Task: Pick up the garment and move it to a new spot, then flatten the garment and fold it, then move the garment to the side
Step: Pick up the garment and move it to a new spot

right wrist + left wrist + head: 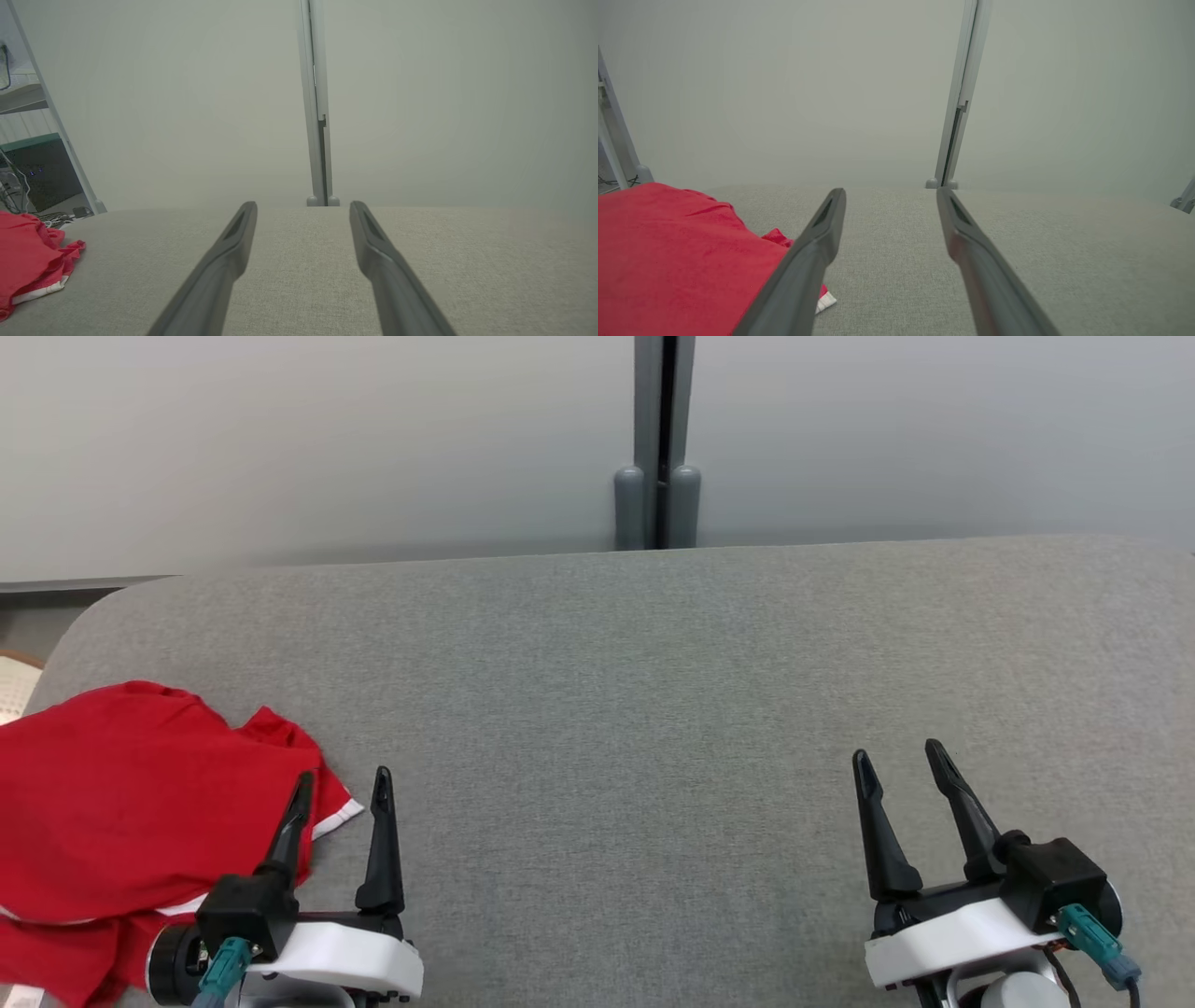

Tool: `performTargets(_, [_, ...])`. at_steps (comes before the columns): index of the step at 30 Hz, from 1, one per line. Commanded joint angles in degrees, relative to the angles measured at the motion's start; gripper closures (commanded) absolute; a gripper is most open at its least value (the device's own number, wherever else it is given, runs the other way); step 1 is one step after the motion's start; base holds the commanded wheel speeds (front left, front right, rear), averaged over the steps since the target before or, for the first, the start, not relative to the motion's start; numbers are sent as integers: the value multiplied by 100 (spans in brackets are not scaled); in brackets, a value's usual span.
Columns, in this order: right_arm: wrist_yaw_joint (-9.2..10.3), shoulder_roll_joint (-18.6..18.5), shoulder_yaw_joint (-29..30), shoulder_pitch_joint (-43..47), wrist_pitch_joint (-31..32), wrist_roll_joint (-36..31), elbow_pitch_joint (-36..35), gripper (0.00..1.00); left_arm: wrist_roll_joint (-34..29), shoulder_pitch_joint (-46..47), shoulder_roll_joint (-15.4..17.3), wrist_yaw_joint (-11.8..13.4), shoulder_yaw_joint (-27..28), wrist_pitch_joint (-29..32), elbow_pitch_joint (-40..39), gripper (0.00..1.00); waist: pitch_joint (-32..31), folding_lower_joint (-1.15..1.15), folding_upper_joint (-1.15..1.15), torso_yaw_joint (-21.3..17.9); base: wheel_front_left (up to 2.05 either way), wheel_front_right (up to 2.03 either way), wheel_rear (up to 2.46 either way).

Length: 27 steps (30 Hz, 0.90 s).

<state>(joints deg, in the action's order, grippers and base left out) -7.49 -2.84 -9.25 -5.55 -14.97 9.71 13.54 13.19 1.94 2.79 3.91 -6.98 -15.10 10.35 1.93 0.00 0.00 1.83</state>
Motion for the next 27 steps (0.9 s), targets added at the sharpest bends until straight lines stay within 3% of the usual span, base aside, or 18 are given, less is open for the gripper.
performTargets(1, [0,-9,-22,21,-34,20,2,0,-23,74,21,24,37,-10,22,0,-8,0,0,197,0,0,0])
performTargets(19, [0,-10,-519,51,-24,231,182,0,-192,-156,18,-40,456,-6,11,0,-192,0,0,1797,0,0,0])
performTargets(27, [0,-12,-668,48,-24,259,260,0,-131,-200,18,-73,420,-6,33,0,-183,0,0,2276,0,0,0])
